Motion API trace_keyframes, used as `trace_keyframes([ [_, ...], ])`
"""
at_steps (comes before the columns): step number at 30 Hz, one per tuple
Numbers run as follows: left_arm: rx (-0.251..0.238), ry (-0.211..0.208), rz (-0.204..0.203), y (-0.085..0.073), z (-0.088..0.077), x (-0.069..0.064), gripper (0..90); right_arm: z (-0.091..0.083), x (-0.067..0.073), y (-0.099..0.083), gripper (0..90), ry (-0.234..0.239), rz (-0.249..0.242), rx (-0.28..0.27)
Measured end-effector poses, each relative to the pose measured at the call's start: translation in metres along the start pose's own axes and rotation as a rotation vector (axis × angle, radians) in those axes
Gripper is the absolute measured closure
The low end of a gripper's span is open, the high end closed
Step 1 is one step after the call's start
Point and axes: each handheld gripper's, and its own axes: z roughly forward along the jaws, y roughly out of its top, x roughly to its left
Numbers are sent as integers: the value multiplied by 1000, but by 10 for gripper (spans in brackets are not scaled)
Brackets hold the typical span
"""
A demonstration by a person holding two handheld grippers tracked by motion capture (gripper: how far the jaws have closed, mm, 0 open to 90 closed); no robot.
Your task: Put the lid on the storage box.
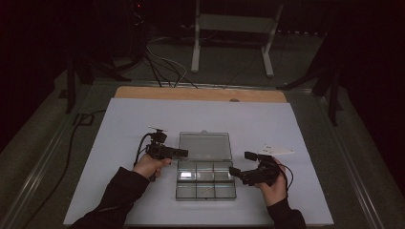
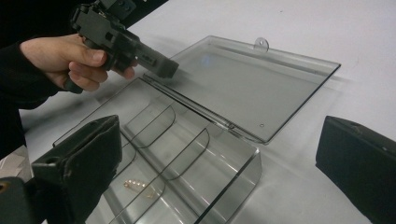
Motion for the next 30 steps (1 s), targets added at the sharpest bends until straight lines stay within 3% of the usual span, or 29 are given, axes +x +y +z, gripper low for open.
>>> trace_keyframes([
  [7, -25, -9, 28, 0, -3, 0, 613, 0, 0, 0, 7, 1, 1, -1],
  [20, -45, -30, 45, 0, -8, 1, 687, -1, 0, 0, 7, 1, 1, -6],
  [30, -61, -34, 94, 1, -13, -1, 730, -1, 0, 0, 7, 1, 2, -5],
])
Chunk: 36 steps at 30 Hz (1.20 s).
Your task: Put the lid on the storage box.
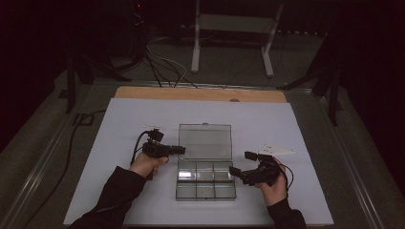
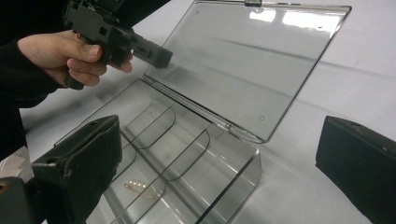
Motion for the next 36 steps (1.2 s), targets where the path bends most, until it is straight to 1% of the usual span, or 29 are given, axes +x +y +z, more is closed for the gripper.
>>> trace_keyframes([
  [2, 0, 0, 0, 0, 0, 0, 734, 0, 0, 0, 7, 0, 0, 0],
  [3, -5, -6, 12, 0, -1, 0, 742, 0, 0, 0, 7, 0, 0, -1],
  [5, -9, -12, 22, 0, -2, 0, 754, 0, -1, 0, 7, 1, 1, -1],
  [11, -18, -22, 37, 0, -4, 0, 773, -1, 0, 0, 7, 1, 1, -3],
  [14, -22, -30, 50, 0, -6, 0, 787, -1, 0, 0, 7, 2, 1, -3],
  [16, -24, -30, 65, 0, -6, -1, 790, -1, 0, 0, 7, 2, 2, -3],
  [21, -31, -37, 77, -1, -6, 0, 790, 0, 0, 0, 7, 3, 3, -2],
  [23, -36, -48, 83, -1, -7, 1, 800, 0, 0, 0, 7, 3, 2, -2],
  [28, -42, -54, 114, -1, -9, 0, 820, 0, 0, 0, 7, 4, 5, -2],
  [33, -46, -74, 137, -1, -11, 1, 836, 0, 0, 0, 7, 4, 5, -2],
  [36, -49, -79, 174, -2, -12, 2, 837, 0, 0, 0, 7, 5, 5, -2],
])
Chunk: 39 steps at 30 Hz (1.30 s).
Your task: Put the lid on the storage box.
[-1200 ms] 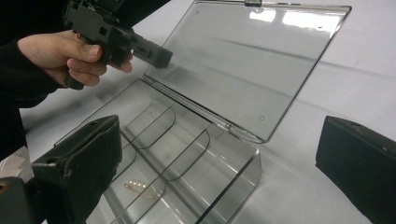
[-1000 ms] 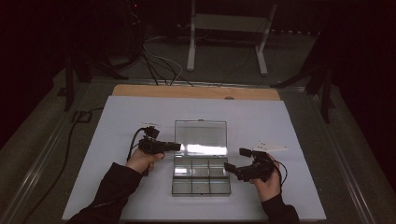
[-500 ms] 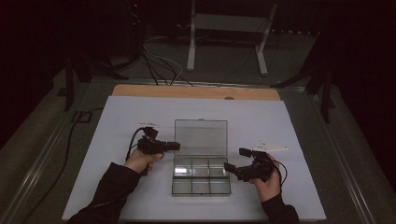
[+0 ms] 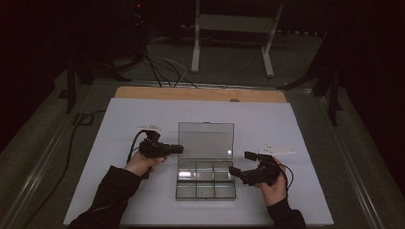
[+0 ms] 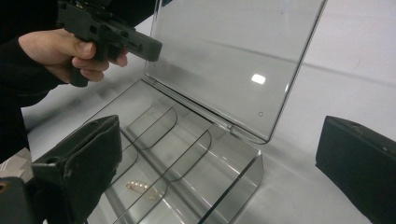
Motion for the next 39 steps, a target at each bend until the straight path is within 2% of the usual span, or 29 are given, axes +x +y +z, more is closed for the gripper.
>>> trace_keyframes([
  [4, -9, 3, 36, -1, -1, -2, 838, 0, 0, 0, 7, 1, 2, -1],
  [12, -19, 28, 150, -2, -3, -8, 843, -3, 0, 1, 7, 0, 5, -21],
  [17, -21, 41, 204, -3, -4, -11, 844, -3, -1, 2, 7, -5, 2, -17],
  [24, -22, 52, 238, -3, -5, -13, 844, -2, 1, 1, 7, 8, 0, -6],
  [30, -25, 75, 298, -5, -6, -18, 844, -2, 2, 1, 7, 16, -3, -16],
  [35, -29, 92, 335, -6, -6, -20, 843, -1, 6, 2, 7, 30, -32, -13],
  [39, -43, 96, 417, -9, -7, -22, 843, -1, 8, 3, 7, 47, -21, -6],
])
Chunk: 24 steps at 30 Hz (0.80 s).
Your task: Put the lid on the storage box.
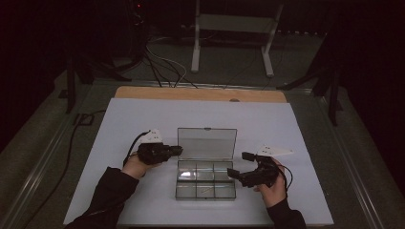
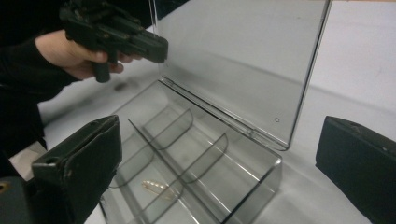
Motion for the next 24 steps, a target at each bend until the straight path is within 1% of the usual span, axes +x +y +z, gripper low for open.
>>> trace_keyframes([
  [1, -3, 4, 19, 0, 0, -1, 844, 0, 0, 0, 7, 4, 7, -1],
  [2, -3, 8, 29, 0, -1, -2, 844, 0, -1, 0, 7, 3, 14, -2],
  [4, -7, 14, 45, -1, -1, -3, 844, -1, -2, -1, 7, 19, 34, -18],
  [6, -10, 15, 52, -1, -1, -4, 844, -2, -3, -2, 7, 32, 51, -22],
  [11, -18, 20, 95, -3, -2, -5, 847, -2, -2, -1, 7, 45, 62, -32],
  [14, -21, 24, 119, -3, -2, -7, 848, -1, 0, 1, 19, 36, 61, -27],
  [16, -23, 25, 137, -4, -3, -7, 850, 0, 2, 1, 86, 30, 65, -31],
  [18, -24, 27, 149, -4, -3, -8, 850, 2, 3, 1, 103, 26, 77, -22],
  [19, -26, 26, 154, -4, -3, -8, 850, 3, 3, 1, 141, 26, 74, -13],
  [21, -29, 27, 170, -5, -3, -8, 850, 4, 3, 0, 176, 26, 81, -9],
  [22, -29, 29, 180, -5, -3, -8, 850, 5, 4, 1, 243, 32, 82, 0],
  [23, -29, 31, 195, -5, -3, -9, 850, 5, 4, 0, 288, 30, 77, 4],
  [24, -31, 32, 200, -5, -4, -9, 851, 5, 4, 0, 334, 28, 79, 6],
])
